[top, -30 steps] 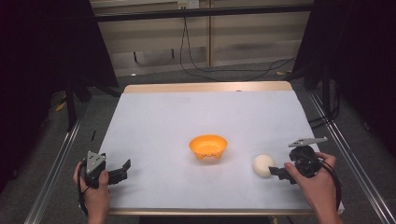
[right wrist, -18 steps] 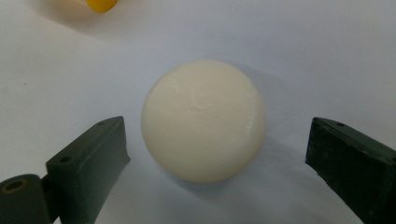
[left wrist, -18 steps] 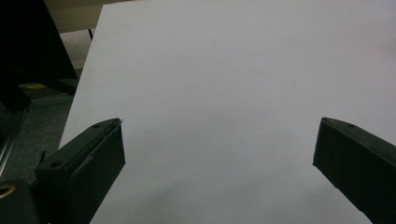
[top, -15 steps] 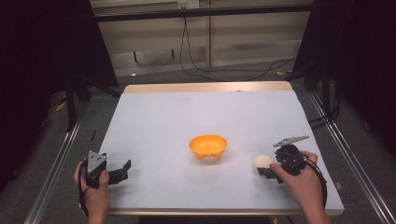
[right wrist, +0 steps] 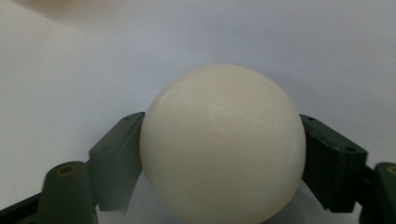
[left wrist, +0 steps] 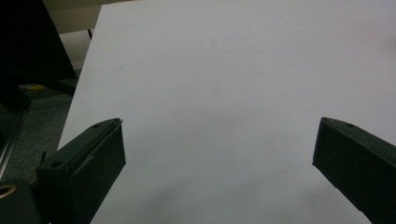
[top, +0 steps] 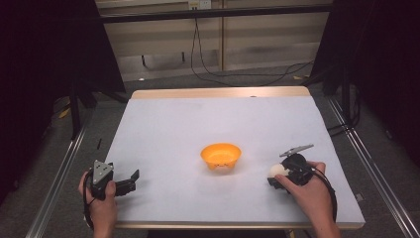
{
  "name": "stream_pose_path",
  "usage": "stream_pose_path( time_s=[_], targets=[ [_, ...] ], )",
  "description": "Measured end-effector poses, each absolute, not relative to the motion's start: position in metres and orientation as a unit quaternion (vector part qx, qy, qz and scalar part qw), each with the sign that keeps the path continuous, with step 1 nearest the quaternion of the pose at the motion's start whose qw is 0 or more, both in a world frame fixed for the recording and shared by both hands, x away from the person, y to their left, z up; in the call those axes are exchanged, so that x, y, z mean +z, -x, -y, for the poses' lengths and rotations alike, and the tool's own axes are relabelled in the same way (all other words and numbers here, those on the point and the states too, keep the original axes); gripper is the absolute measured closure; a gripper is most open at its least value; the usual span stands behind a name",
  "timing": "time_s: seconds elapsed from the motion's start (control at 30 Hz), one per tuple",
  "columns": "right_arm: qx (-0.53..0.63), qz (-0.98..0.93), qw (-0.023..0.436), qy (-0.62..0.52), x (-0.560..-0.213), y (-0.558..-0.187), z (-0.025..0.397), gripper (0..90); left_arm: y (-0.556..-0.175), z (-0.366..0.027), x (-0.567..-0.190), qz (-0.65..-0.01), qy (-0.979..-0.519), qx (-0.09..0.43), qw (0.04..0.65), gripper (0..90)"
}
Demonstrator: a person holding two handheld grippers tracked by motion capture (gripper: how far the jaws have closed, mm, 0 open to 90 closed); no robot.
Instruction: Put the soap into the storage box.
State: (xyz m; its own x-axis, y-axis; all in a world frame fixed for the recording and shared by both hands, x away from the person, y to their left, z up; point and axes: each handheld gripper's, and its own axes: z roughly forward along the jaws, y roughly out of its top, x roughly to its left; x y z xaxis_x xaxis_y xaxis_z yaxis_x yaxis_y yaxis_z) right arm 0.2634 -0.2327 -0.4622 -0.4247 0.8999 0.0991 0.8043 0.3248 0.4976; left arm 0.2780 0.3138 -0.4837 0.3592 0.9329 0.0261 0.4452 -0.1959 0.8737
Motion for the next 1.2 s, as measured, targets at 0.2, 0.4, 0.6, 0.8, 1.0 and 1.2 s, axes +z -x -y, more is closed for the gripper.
stream_pose_path(
  time_s=[0.2,0.4,0.6,0.8,1.0,1.2],
  targets=[
    [0.241,-0.812,0.098,-0.523,-0.463,-0.264,0.234,23.6,-0.278,-0.314,-0.484,-0.482,-0.713,0.296,0.414,2.4],
    [0.247,-0.809,0.097,-0.525,-0.465,-0.264,0.235,23.5,-0.279,-0.314,-0.484,-0.482,-0.716,0.293,0.412,2.4],
    [0.244,-0.811,0.098,-0.523,-0.464,-0.266,0.235,23.9,-0.278,-0.314,-0.484,-0.482,-0.713,0.295,0.415,2.4],
    [0.245,-0.808,0.104,-0.526,-0.462,-0.264,0.235,24.0,-0.277,-0.314,-0.484,-0.481,-0.713,0.298,0.415,2.5],
    [0.251,-0.809,0.105,-0.520,-0.457,-0.266,0.234,24.1,-0.278,-0.314,-0.484,-0.482,-0.715,0.296,0.411,2.4],
    [0.262,-0.816,0.090,-0.507,-0.454,-0.270,0.230,24.1,-0.277,-0.313,-0.484,-0.478,-0.716,0.301,0.411,2.5]
  ],
)
